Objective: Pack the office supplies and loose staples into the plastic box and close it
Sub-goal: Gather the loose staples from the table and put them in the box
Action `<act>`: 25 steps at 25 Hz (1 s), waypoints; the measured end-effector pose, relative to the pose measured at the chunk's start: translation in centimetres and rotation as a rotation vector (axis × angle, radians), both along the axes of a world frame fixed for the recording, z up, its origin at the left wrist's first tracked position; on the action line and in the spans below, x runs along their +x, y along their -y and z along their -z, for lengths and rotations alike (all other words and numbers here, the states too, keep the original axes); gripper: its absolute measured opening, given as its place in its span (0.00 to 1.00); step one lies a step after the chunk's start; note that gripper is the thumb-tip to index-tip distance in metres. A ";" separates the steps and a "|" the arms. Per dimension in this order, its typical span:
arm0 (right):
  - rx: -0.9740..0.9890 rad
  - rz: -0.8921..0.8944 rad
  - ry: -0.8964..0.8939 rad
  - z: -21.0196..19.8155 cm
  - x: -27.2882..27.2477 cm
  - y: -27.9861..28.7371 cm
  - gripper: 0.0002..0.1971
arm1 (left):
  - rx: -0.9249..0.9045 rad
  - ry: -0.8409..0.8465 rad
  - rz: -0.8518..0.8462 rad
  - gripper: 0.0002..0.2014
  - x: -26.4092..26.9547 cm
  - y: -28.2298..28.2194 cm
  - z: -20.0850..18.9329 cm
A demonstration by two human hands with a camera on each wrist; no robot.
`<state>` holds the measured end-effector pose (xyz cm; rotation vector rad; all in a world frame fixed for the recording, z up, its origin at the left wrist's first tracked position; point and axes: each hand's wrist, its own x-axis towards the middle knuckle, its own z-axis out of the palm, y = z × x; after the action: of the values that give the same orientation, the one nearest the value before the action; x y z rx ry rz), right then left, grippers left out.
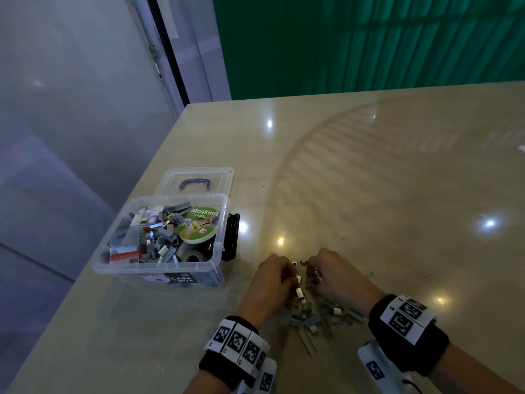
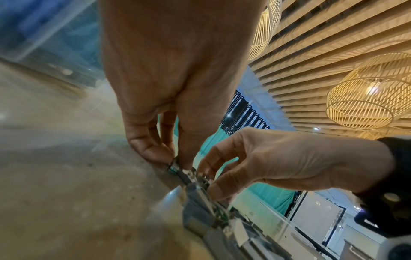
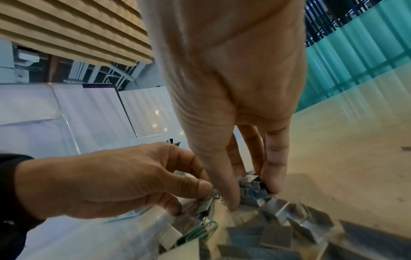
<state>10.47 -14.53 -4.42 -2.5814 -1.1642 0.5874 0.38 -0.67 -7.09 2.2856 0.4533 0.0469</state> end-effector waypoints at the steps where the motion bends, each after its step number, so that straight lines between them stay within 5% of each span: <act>1: 0.002 0.000 0.005 0.1 -0.1 0.0 0.05 | -0.014 0.005 0.003 0.02 -0.1 0.0 0.0; 17: 0.137 0.039 -0.139 -0.9 2.2 0.4 0.06 | 0.036 -0.008 0.015 0.10 -0.1 -0.3 -1.2; 25: 0.261 0.008 -0.230 -6.4 2.3 -3.1 0.07 | -0.005 0.185 -0.019 0.09 -2.7 -2.6 -8.6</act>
<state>12.73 -11.46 1.93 -2.2334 -1.0750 0.6627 -2.27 1.97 1.48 2.2470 0.3777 0.2637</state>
